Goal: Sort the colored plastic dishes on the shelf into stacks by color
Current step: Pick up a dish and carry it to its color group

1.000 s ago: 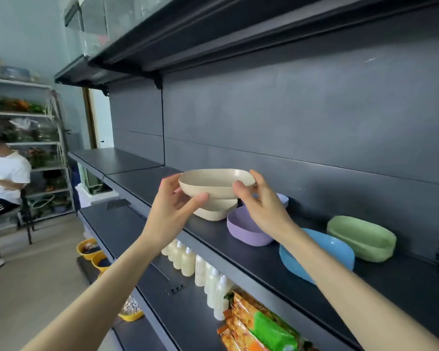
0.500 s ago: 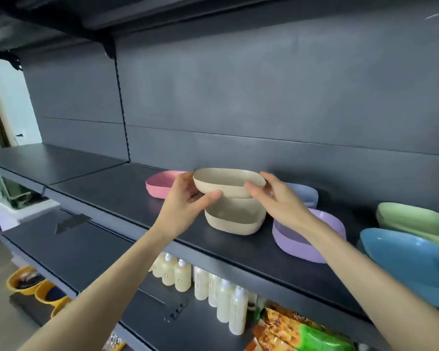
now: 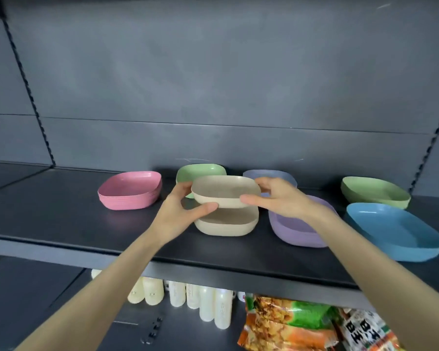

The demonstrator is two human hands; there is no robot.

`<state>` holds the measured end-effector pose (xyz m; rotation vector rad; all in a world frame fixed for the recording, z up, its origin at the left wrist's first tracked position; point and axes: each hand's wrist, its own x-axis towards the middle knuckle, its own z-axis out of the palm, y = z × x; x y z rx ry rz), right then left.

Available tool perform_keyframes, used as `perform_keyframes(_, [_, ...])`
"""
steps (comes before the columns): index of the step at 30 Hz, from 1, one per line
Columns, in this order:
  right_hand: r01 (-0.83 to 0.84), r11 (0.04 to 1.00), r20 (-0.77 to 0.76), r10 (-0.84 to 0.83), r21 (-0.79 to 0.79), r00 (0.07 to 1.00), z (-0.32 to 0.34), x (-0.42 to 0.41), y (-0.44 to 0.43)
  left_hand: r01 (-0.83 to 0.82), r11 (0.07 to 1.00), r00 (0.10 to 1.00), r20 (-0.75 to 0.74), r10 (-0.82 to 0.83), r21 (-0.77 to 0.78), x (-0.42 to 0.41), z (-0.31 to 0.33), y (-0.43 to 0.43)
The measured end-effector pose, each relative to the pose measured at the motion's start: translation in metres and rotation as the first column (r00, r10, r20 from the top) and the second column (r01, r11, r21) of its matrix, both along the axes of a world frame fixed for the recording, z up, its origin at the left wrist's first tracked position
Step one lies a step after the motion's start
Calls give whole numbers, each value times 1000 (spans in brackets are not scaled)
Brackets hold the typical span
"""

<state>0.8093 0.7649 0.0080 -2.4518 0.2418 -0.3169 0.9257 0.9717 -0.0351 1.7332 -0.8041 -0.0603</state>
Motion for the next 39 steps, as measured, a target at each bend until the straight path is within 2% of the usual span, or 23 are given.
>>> perform_keyframes(3, [-46, 999, -54, 46, -6, 997, 0, 1, 1, 31, 999, 999, -32, -31, 19, 6, -8, 0])
perform_keyframes(9, [-106, 984, -116, 90, -146, 989, -5, 5, -5, 36, 999, 999, -38, -35, 32, 9, -16, 8])
perform_keyframes(15, [-145, 980, -170, 122, -134, 978, -8, -4, 3, 44, 997, 999, -6, -44, 70, 10, -27, 12])
perform_keyframes(19, [-113, 973, -194, 73, -201, 978, -13, -1, 4, 96, 993, 995, -33, -93, 75, 13, -30, 12])
perform_keyframes(22, [-54, 940, -245, -32, -338, 969, -17, 3, 3, 142, 989, 988, -68, -140, 30, 13, -32, 11])
perform_keyframes(26, [-26, 902, -262, -97, -430, 960, -15, 2, 4, 182, 983, 981, -74, -182, -5, 16, -35, 10])
perform_keyframes(39, [18, 919, -293, -143, -393, 945, -11, 0, 7, 164, 982, 986, -54, -159, 98, 13, -27, 21])
